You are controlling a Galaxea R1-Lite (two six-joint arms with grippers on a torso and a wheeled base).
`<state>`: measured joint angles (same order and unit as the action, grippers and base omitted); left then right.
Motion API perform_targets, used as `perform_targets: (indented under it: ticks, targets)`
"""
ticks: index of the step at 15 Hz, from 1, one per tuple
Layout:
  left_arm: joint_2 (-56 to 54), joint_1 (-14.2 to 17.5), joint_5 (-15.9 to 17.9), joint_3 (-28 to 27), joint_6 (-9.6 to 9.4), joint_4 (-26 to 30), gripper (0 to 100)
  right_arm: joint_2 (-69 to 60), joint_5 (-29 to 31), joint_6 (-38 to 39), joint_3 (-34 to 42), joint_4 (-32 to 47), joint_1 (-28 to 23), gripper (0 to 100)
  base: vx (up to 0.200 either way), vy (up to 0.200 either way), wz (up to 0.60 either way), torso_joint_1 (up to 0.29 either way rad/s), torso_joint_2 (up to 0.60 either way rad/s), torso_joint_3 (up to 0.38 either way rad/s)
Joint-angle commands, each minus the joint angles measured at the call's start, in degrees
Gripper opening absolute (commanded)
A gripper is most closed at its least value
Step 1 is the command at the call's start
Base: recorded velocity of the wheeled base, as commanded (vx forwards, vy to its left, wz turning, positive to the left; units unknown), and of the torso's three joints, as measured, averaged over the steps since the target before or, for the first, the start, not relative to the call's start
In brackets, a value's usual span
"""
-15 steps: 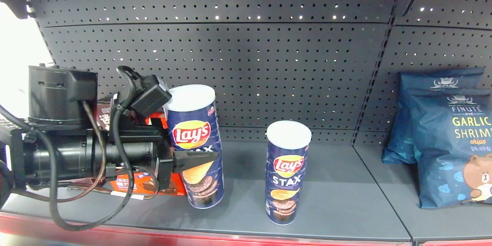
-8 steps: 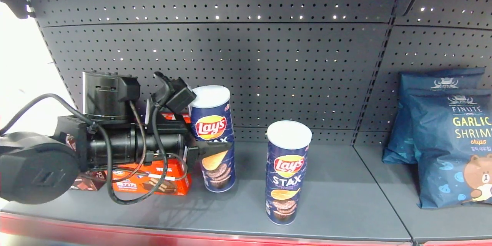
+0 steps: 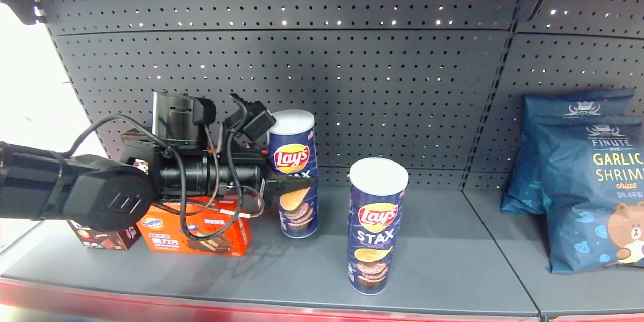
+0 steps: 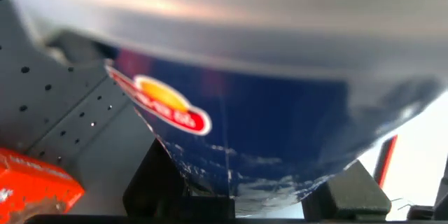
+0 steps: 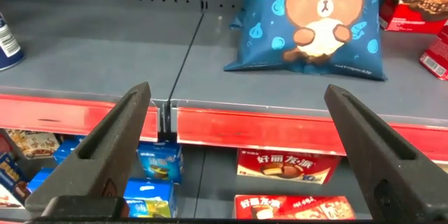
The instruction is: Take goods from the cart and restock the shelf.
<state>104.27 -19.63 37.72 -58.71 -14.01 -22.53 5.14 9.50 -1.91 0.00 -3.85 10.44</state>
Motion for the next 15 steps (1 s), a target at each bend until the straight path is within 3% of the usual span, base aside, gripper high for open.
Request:
perform_targets:
  ticks: [1,15]
  targets:
    - [3.66,-0.06,-0.01,-3.17,0.03,0.03,0,0.30,0.00,-0.02,0.00,-0.01,0.02,100,0.000,0.000,0.00,0.000,0.00,0.000]
    - [17.81,-4.02,0.16,-19.16,0.03,0.64,0,0.30,0.00,-0.90,0.00,-0.01,0.02,100,0.000,0.000,0.00,0.000,0.00,0.000]
